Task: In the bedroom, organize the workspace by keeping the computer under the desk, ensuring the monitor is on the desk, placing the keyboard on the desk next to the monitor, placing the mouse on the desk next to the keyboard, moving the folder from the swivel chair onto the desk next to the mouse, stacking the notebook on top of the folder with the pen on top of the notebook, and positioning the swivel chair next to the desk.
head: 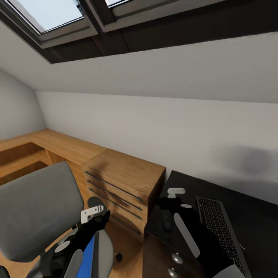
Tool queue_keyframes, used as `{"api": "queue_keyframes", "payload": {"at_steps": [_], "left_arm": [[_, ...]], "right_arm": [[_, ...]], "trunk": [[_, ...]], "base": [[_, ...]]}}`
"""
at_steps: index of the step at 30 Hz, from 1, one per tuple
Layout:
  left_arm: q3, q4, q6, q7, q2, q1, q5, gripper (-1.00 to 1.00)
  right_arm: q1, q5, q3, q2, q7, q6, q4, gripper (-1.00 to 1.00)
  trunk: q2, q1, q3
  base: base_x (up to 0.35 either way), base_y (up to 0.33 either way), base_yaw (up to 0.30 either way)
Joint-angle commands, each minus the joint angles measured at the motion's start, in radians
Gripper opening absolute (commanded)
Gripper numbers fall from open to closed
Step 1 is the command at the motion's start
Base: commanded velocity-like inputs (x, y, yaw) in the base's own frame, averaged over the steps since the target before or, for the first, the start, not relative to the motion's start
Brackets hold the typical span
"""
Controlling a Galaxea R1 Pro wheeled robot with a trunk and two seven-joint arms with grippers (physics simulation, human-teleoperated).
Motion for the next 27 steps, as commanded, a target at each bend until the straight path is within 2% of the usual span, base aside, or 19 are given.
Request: {"api": "queue_keyframes", "payload": {"at_steps": [1,10,20,27], "left_arm": [[-0.001,-0.001,0.004,0.009,0.0,-0.001,0.011,1.0],[-0.001,-0.001,0.004,0.009,0.0,-0.001,0.011,1.0],[-0.001,-0.001,0.006,0.009,0.0,-0.001,0.011,1.0],[-0.001,-0.001,0.007,0.009,0.0,-0.001,0.011,1.0]], "right_arm": [[-0.001,-0.01,0.002,0.0,-0.01,0.003,-0.002,1.0],[-0.001,-0.008,0.001,-0.001,-0.01,0.002,-0.004,1.0],[-0.001,-0.009,-0.002,-0.001,-0.01,0.001,-0.009,1.0],[-0.001,-0.01,-0.003,-0.001,-0.011,-0.015,-0.014,1.0]], "trunk": [[-0.001,0.0,-0.001],[-0.001,0.0,-0.001],[-0.001,0.0,-0.001],[-0.001,0.0,-0.003]], "base": [[-0.005,0.0,0.0],[-0.166,0.123,-0.056],[-0.264,0.193,-0.247],[-0.073,0.041,-0.239]]}}
